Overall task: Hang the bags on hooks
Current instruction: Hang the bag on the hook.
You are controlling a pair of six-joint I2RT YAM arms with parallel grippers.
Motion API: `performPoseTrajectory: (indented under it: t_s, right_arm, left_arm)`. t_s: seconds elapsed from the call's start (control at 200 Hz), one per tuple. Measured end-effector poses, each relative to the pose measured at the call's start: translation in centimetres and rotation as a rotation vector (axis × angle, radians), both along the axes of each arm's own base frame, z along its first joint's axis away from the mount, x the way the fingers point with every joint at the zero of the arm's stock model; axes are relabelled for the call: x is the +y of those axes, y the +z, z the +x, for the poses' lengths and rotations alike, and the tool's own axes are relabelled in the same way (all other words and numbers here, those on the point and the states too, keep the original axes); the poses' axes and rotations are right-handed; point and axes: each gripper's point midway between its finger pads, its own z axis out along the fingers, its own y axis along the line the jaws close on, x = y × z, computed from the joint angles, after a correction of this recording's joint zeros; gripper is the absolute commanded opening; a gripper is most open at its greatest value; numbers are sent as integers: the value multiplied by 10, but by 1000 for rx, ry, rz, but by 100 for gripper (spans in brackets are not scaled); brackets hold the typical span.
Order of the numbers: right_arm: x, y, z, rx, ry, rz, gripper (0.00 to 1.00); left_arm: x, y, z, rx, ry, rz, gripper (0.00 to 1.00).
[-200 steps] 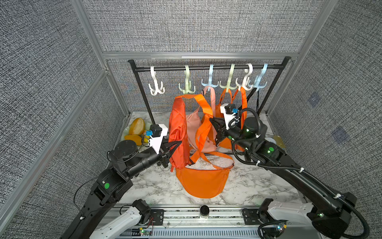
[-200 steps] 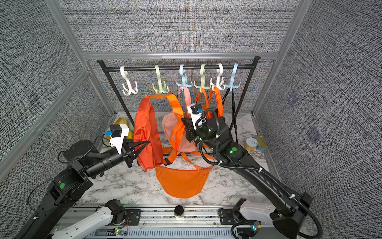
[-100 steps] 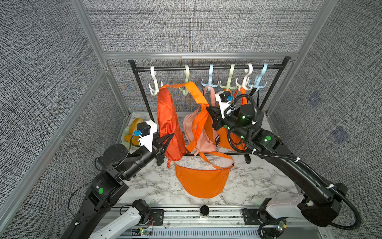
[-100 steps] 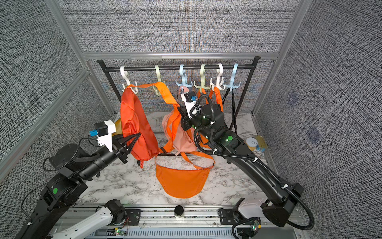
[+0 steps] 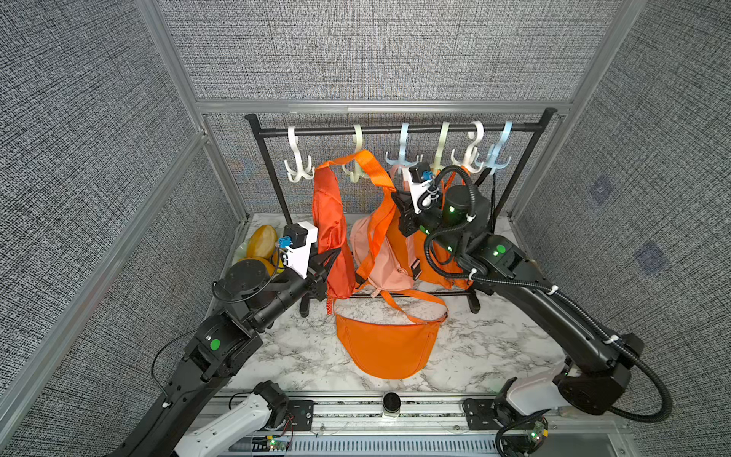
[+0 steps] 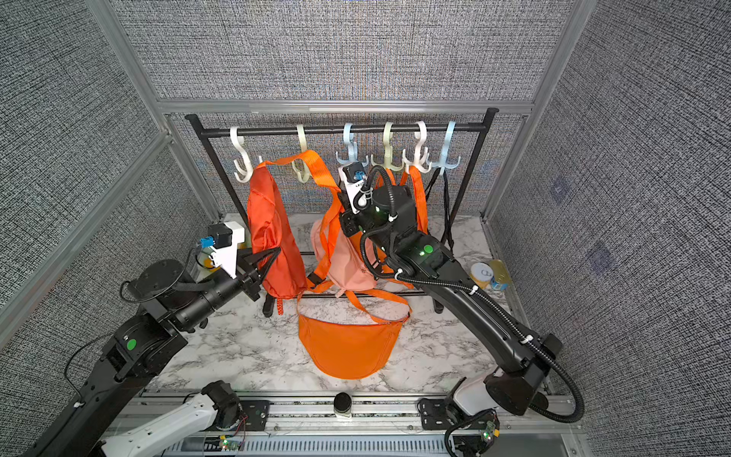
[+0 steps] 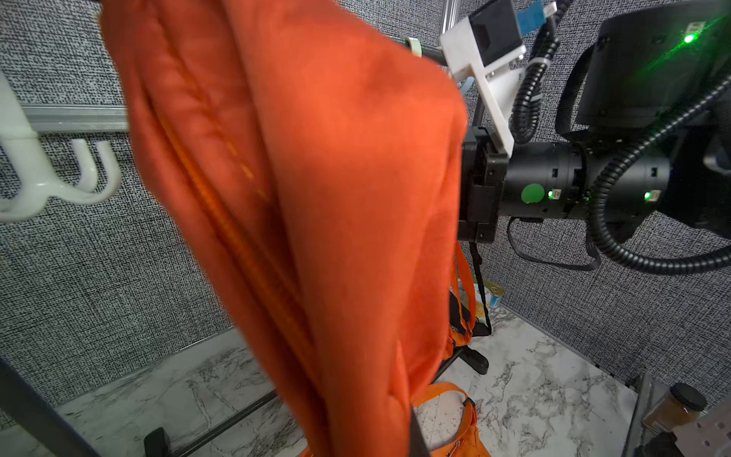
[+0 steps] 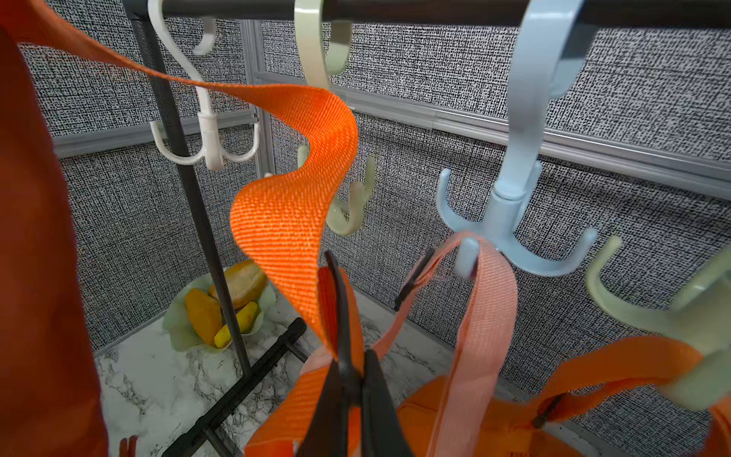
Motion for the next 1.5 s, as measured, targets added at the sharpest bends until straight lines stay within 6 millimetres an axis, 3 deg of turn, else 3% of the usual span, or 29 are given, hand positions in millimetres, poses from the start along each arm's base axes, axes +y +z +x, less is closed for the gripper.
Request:
performPoseTrajectory:
  t_s: [0.275, 0.605, 1.056, 1.501]
  right_arm:
    - [2, -12, -1, 26, 2, -29, 0]
    - [6, -24, -11, 33, 24, -65, 0]
    - [10, -53, -20, 84, 41, -126, 0]
    - [6, -72, -1, 106, -38, -178, 0]
  left_arm:
    - [2, -29, 20, 73, 43, 11, 0]
    - [13, -48, 40, 144, 54, -47, 0]
    - [6, -65, 45, 208, -8, -80, 0]
    - [-8, -107, 58, 306, -52, -106, 0]
